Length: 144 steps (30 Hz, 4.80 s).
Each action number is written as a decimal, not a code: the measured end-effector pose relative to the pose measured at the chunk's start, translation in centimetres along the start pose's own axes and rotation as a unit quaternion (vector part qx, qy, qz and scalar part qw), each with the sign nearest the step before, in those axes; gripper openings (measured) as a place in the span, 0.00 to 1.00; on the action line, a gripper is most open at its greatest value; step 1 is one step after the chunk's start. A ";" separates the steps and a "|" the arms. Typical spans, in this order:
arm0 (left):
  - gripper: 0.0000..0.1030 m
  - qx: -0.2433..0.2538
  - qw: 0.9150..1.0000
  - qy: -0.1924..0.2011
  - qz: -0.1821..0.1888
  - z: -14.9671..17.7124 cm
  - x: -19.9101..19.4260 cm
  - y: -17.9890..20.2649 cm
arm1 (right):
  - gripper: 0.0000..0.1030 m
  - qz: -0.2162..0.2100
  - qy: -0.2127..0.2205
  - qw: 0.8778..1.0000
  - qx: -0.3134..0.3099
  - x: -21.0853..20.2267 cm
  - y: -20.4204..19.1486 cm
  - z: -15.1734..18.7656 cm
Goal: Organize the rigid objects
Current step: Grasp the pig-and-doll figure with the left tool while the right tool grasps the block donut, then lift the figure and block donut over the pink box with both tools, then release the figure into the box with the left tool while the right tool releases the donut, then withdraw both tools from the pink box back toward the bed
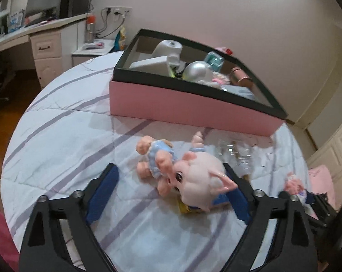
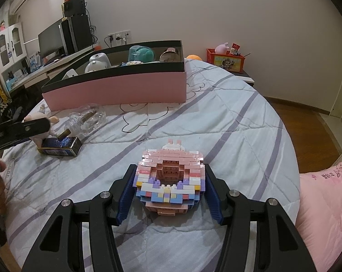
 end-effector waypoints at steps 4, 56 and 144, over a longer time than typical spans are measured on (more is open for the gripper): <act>0.71 0.022 1.000 0.009 0.003 -0.4 -0.2 0.8 | 0.55 -0.001 0.001 1.000 0.001 0.0 0.0 0.0; 0.71 0.151 0.940 0.276 -0.130 -10.5 -20.2 6.2 | 0.54 -0.095 0.251 0.962 -0.049 -16.8 -11.0 -11.1; 1.00 0.132 0.943 0.258 -0.165 -4.1 -23.0 7.7 | 0.85 -0.073 0.272 0.960 -0.003 -21.9 -6.0 -6.0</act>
Point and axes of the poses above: each gripper's, at about its wrist camera, not at the fingertips, and x roughly the way its jaws point, y to its right, z to its underside, the point moved 10 cm from there along x, roughly the way its jaws point, and after that the axes turned 14 degrees about x, right-handed, at the moved point
